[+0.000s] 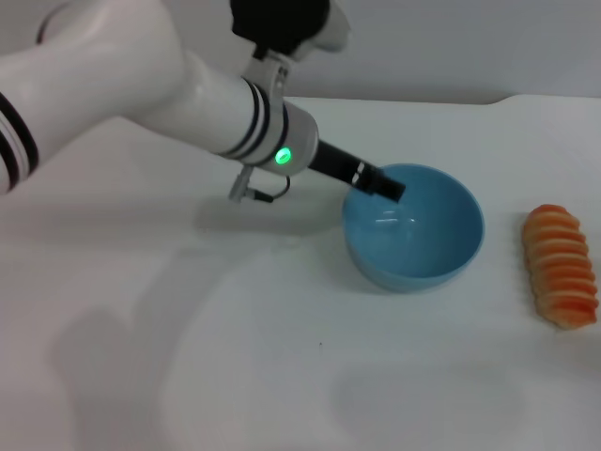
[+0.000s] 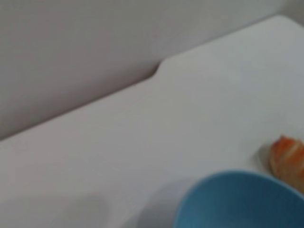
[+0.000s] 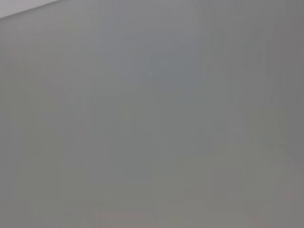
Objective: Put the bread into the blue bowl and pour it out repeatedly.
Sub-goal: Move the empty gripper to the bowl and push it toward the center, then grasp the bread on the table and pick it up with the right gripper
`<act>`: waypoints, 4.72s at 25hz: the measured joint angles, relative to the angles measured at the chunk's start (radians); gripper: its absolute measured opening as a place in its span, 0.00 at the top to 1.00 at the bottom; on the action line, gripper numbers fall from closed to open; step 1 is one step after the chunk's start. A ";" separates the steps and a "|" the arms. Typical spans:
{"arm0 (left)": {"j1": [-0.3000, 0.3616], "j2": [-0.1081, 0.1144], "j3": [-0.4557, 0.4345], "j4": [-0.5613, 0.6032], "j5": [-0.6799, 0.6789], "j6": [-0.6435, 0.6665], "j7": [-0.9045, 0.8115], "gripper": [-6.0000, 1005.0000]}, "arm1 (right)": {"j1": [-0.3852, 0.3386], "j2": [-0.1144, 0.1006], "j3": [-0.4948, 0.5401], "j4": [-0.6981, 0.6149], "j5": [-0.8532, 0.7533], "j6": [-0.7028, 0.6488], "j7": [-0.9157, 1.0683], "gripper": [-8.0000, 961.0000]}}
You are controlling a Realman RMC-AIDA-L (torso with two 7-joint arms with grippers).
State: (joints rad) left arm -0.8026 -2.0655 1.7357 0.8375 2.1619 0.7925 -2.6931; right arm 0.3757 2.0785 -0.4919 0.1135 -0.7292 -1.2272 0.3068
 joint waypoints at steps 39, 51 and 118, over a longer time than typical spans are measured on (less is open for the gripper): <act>-0.048 -0.012 0.298 -0.204 -0.064 -0.267 -0.094 0.15 | 0.007 0.002 0.006 0.003 0.003 0.019 0.000 0.23; -0.037 -0.012 0.317 -0.214 -0.131 -0.320 -0.085 0.16 | 0.008 0.002 0.006 0.005 0.002 0.018 0.000 0.23; -0.279 0.003 0.036 -0.328 0.165 -0.117 -0.185 1.00 | 0.134 -0.033 -0.153 -0.946 -1.692 0.085 2.032 0.23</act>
State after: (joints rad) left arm -1.0815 -2.0629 1.7715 0.5096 2.3271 0.6758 -2.8778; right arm 0.5093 2.0453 -0.6448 -0.8323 -2.4209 -1.1424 2.3386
